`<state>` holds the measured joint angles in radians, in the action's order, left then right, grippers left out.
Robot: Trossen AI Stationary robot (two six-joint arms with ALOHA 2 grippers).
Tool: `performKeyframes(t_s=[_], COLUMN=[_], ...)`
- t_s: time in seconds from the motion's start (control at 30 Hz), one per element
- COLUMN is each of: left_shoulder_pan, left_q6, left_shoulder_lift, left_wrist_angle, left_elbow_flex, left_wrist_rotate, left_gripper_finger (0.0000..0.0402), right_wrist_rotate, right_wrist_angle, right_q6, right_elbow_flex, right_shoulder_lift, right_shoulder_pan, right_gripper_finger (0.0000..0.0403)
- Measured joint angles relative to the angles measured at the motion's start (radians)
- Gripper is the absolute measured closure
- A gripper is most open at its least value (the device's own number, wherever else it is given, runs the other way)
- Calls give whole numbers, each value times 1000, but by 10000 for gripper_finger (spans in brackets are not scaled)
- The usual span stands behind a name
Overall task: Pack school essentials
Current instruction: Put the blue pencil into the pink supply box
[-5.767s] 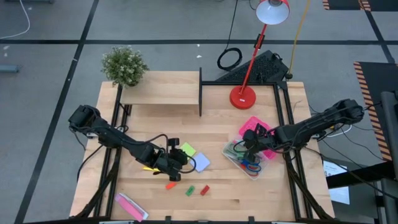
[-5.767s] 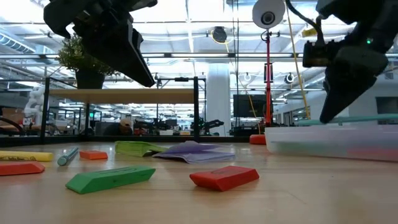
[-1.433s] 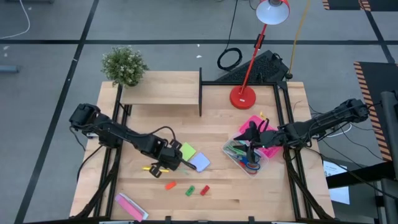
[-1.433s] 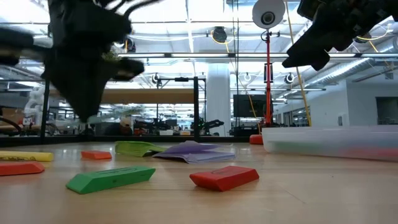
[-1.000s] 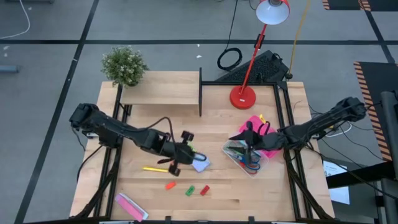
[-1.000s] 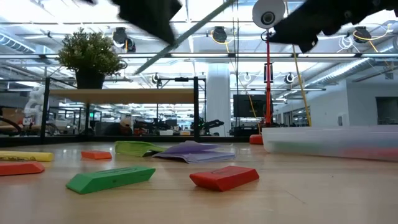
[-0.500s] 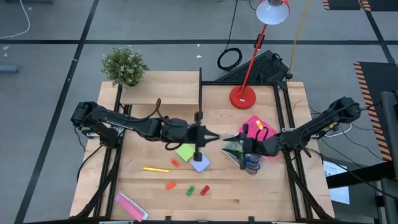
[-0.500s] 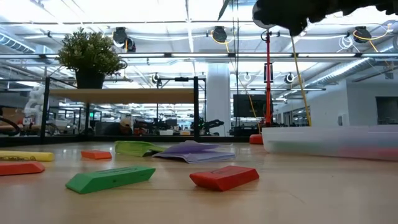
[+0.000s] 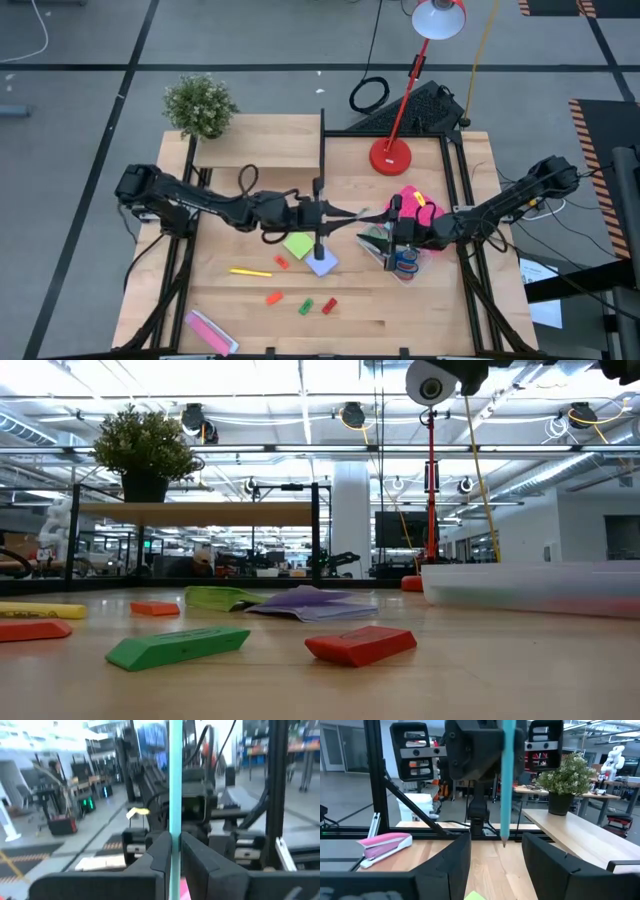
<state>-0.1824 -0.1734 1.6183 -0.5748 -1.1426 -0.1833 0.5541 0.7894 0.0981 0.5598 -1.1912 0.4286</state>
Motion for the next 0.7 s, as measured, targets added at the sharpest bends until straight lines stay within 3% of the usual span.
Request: performKeyframes(t_s=[0.23, 0.5, 0.7], left_shoulder_pan=[0, -1, -6], left_q6=[-4, 7, -1], left_shoulder_lift=[0, 4, 103], left_wrist_angle=[-224, -300, -442], left_elbow_flex=[106, 120, 120], left_wrist_rotate=[4, 28, 30], left_gripper_finger=[362, 362, 362], right_wrist_rotate=[0, 0, -6], right_wrist_angle=[11, 37, 52], right_q6=[19, 48, 55], right_elbow_flex=[0, 0, 0], right_shoulder_lift=[0, 0, -1], right_shoulder_pan=[-3, -3, -15], right_gripper_finger=[231, 231, 232])
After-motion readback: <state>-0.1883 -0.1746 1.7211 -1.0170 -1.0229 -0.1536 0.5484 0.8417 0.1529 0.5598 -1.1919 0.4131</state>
